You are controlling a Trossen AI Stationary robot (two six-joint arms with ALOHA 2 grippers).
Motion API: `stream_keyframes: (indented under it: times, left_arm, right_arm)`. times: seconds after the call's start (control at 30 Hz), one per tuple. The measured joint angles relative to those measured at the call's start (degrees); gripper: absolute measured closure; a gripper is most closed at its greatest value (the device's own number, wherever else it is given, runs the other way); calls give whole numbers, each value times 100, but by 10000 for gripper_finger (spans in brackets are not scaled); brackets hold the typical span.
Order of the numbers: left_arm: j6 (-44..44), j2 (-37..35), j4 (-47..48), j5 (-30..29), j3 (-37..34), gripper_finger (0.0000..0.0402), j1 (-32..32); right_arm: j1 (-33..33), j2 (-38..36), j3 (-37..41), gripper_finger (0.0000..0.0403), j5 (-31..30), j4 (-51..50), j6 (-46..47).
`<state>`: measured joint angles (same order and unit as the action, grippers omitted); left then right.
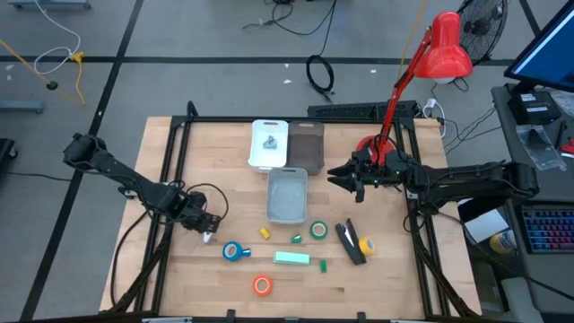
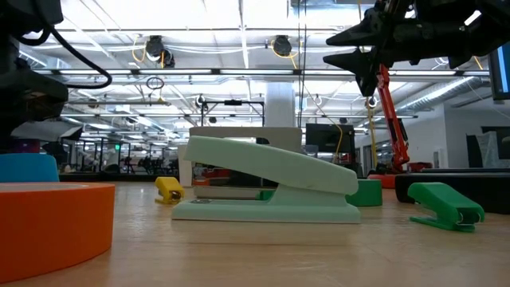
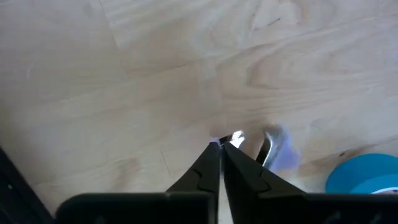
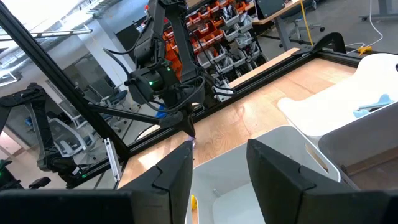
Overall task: Pick and place Stapler, Stapler remover, tape
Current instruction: Put the violet staple remover into the white bin
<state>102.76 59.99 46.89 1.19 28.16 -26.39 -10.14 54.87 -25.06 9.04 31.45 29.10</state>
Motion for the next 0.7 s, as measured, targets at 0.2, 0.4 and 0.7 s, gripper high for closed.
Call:
stream_keyframes:
  times: [0.2, 0.4, 0.7]
  left_arm:
    - [103, 0, 5, -207, 1, 383, 0]
    - [141, 0, 5, -424, 1, 381, 0]
    - [87, 0, 3, -429, 1, 390, 0]
  right_arm:
    - [1, 0, 0, 257, 0, -1, 0]
    - [-1, -1, 0, 257, 0, 0, 0]
    - [0, 0, 0, 257, 0, -1, 0]
